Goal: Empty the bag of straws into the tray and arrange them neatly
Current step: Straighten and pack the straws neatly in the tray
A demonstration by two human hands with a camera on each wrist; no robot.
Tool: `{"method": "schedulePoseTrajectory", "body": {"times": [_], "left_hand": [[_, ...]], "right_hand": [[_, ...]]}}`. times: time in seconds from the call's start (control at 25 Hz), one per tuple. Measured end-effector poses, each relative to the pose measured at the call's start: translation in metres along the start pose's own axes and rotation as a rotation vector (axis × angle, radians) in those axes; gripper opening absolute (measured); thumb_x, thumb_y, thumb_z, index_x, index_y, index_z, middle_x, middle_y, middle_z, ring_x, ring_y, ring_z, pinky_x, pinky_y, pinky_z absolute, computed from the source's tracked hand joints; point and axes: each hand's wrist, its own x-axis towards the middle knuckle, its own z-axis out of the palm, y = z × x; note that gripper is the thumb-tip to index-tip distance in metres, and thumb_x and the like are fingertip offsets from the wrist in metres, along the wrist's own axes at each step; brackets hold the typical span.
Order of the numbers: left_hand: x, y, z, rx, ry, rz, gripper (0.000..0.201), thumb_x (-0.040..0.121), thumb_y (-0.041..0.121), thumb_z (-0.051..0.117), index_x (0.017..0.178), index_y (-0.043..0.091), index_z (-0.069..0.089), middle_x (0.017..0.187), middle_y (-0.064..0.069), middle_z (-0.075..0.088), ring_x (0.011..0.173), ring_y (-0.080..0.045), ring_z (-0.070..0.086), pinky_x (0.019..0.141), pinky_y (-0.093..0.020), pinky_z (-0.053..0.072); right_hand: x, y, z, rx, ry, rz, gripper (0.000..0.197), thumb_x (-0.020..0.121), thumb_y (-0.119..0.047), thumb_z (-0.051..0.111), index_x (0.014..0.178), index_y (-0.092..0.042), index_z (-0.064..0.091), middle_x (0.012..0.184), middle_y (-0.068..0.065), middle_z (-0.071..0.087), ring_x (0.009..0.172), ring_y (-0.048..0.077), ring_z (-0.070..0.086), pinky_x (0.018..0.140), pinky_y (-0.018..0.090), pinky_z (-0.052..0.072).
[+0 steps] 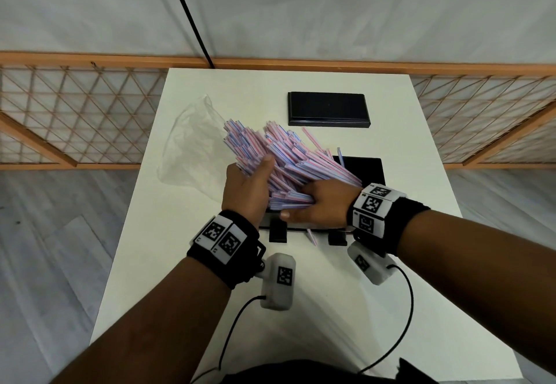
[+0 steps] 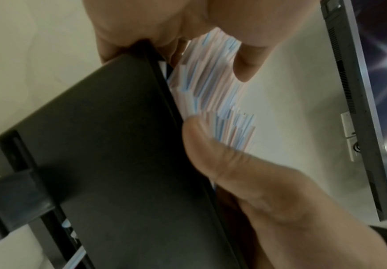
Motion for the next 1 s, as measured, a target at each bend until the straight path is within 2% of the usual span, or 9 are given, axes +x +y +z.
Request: {"method": "schedulePoseTrajectory", "body": {"times": [0.08,0.2,0.24,0.48,0.56,0.68,0.8,0.92,1.0], "left_hand": [[0.001,-0.001,0.0,0.023,0.005,0.035,0.08,0.052,0.06,0.078,0.115,0.014,0.064,0.109,-0.004,0.075,0.1,-0.024,0.074,0.095,-0.053,0.058],[0.004,0.001,-0.002,0.058,0.016,0.076,0.083,0.052,0.056,0.083,0.119,0.008,0.067,0.106,-0.005,0.077,0.096,-0.021,0.076,0.092,-0.051,0.06],[0.004,0.003,-0.002,0.044,0.033,0.068,0.084,0.051,0.054,0.084,0.119,0.008,0.067,0.106,-0.005,0.077,0.094,-0.019,0.076,0.091,-0.049,0.061],[0.004,0.007,0.0,0.023,0.01,0.077,0.08,0.051,0.053,0.082,0.118,0.011,0.067,0.106,-0.002,0.077,0.095,-0.017,0.076,0.092,-0.047,0.061],[0.005,0.006,-0.001,0.023,0.015,0.091,0.079,0.053,0.054,0.082,0.117,0.012,0.068,0.105,-0.001,0.078,0.094,-0.016,0.076,0.091,-0.047,0.061],[0.009,0.007,-0.002,0.049,0.019,0.119,0.071,0.055,0.056,0.082,0.112,0.016,0.07,0.103,-0.001,0.078,0.095,-0.02,0.076,0.091,-0.05,0.061],[0.011,0.004,-0.005,0.192,-0.001,0.171,0.067,0.059,0.062,0.078,0.11,0.021,0.07,0.104,0.004,0.077,0.097,-0.018,0.075,0.092,-0.047,0.06],[0.01,-0.001,-0.01,0.371,-0.051,0.162,0.098,0.049,0.081,0.077,0.124,0.02,0.062,0.114,0.004,0.073,0.103,-0.018,0.072,0.094,-0.047,0.059],[0.01,0.002,-0.013,0.286,0.008,0.084,0.117,0.048,0.077,0.079,0.142,0.017,0.044,0.135,0.0,0.06,0.118,-0.02,0.063,0.103,-0.045,0.053]], "right_hand": [[0.002,-0.004,-0.004,0.0,-0.042,0.006,0.054,0.079,-0.079,0.052,0.098,-0.029,0.059,0.104,0.0,0.064,0.097,0.022,0.059,0.085,0.03,0.044],[0.005,-0.007,-0.008,-0.027,-0.148,0.063,0.083,0.075,-0.082,0.055,0.132,-0.022,0.055,0.132,0.003,0.058,0.121,0.024,0.054,0.095,0.029,0.038],[0.008,-0.006,-0.009,-0.032,-0.164,0.07,0.089,0.072,-0.081,0.06,0.137,-0.021,0.051,0.138,0.001,0.055,0.125,0.023,0.052,0.098,0.029,0.038],[0.016,-0.005,-0.012,-0.032,-0.158,0.055,0.102,0.07,-0.063,0.077,0.151,-0.02,0.034,0.152,0.0,0.045,0.138,0.02,0.044,0.115,0.034,0.035],[0.014,-0.005,-0.011,0.004,-0.103,0.007,0.098,0.067,-0.061,0.081,0.147,-0.022,0.04,0.146,-0.003,0.051,0.134,0.019,0.049,0.113,0.032,0.037],[0.011,-0.003,-0.009,0.086,-0.026,-0.05,0.078,0.062,-0.059,0.086,0.129,-0.028,0.058,0.122,-0.01,0.066,0.112,0.013,0.062,0.102,0.027,0.045],[0.006,0.0,-0.009,0.045,0.021,-0.041,0.065,0.06,-0.072,0.077,0.105,-0.029,0.062,0.102,-0.01,0.068,0.095,0.014,0.065,0.088,0.027,0.051],[-0.001,0.004,-0.004,-0.132,0.035,-0.009,0.066,0.065,-0.083,0.063,0.096,-0.026,0.051,0.096,-0.004,0.058,0.089,0.019,0.058,0.078,0.027,0.043],[-0.009,0.006,-0.004,-0.134,0.105,-0.021,0.065,0.068,-0.08,0.064,0.096,-0.023,0.052,0.092,-0.003,0.057,0.086,0.018,0.056,0.075,0.027,0.042]]}}
